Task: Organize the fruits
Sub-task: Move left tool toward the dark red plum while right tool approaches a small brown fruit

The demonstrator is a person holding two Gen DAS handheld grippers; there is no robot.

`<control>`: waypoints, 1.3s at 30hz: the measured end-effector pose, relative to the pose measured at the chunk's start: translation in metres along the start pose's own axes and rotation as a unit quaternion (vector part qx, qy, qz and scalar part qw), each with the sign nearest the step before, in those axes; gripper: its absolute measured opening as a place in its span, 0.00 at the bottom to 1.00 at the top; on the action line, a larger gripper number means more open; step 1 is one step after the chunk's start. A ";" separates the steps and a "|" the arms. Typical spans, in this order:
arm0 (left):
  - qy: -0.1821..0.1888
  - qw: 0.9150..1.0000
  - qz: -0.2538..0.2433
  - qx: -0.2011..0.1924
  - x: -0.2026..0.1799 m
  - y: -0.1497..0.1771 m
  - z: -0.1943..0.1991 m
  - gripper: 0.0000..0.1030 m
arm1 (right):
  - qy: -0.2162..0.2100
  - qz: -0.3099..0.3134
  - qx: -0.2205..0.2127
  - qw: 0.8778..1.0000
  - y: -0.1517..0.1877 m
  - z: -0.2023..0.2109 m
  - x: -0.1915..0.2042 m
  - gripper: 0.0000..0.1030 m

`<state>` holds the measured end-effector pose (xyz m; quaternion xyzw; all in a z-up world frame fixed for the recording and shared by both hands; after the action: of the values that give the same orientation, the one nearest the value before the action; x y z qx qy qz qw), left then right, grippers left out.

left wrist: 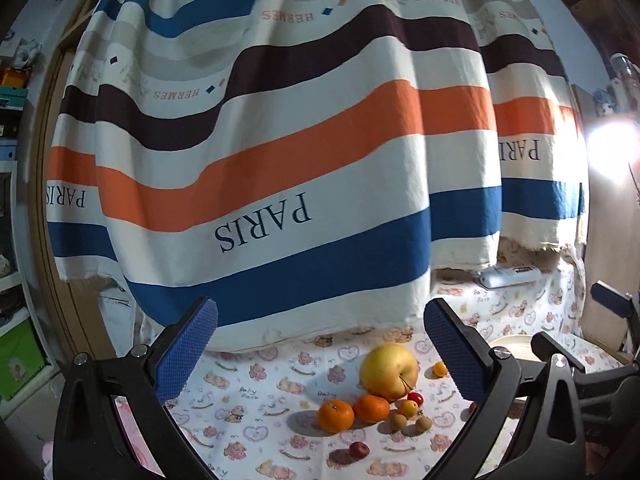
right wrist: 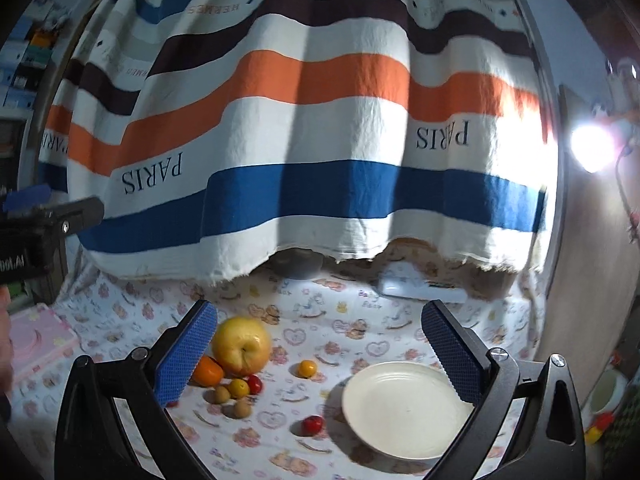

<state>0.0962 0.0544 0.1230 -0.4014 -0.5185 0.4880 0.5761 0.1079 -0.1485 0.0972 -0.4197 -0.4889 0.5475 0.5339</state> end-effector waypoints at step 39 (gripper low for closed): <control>0.150 0.923 0.019 0.353 -0.067 0.176 -0.118 0.42 | -0.036 -0.091 0.262 0.960 0.111 -0.109 -0.022 0.70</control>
<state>0.1881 0.0295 -0.0778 -0.2506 -0.2125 0.5847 0.7418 0.1972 -0.1552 -0.0315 -0.1983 -0.3833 0.6204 0.6548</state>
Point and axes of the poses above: each gripper's, at about its wrist camera, not at the fingertips, and z roughly against the way its jaws point, x to its left, y to its underside, the point moved 7 cm from there along -z, roughly the way its jaws point, and after that the axes turned 10 degrees about -z, right-handed, at the moved point
